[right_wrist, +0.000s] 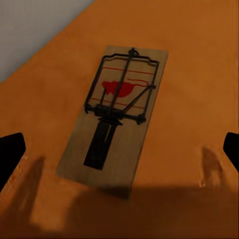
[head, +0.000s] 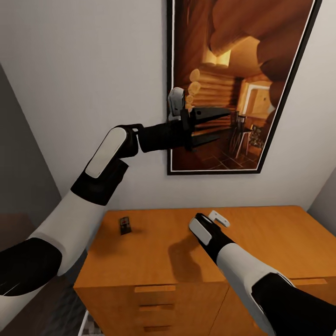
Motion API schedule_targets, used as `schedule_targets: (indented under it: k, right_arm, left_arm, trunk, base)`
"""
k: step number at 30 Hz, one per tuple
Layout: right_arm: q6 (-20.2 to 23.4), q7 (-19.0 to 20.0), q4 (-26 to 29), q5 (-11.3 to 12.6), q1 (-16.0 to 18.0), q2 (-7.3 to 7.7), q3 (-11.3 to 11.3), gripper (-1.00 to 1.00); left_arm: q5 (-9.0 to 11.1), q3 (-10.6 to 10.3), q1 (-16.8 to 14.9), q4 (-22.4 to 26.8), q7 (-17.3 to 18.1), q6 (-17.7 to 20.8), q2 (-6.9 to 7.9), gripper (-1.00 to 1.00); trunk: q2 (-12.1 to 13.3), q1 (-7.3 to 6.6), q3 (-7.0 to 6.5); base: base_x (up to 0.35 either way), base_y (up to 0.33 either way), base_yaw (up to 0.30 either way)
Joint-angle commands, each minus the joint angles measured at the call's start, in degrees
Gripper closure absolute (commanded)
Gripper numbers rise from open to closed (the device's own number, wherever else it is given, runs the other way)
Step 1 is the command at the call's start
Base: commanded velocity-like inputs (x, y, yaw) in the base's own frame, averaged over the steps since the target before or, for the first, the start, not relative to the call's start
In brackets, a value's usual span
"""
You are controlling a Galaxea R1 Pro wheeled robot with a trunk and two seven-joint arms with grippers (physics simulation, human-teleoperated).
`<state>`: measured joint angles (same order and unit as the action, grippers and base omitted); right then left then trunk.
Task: Take the four mousetraps from the cabinet in the bathroom and place them on the bathroom floor. Make sure all four end up on the same floor surface, and ensure that at least two of them are either under or directly next to the same bathroom sink.
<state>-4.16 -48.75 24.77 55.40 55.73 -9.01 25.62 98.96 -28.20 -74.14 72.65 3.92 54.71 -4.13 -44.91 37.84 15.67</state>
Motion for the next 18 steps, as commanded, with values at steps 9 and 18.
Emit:
schedule_targets:
  k: [9,18]
  right_arm:
    - [-1.9,-1.6,0.2,1.6,0.2,2.24,0.9,-1.0]
    - [-0.3,-0.6,-1.0,0.6,0.0,1.88,0.8,-1.0]
  left_arm:
    - [-0.9,-0.6,2.5,-1.1,0.4,-1.2,-0.21,-1.0]
    - [-0.9,-1.6,5.4,-0.8,0.4,-2.7,0.05,-1.0]
  trunk:
    - [-0.1,0.02,0.08]
    - [-0.1,0.02,0.08]
  base:
    - [0.006,0.008,0.0]
    - [0.0,0.0,0.0]
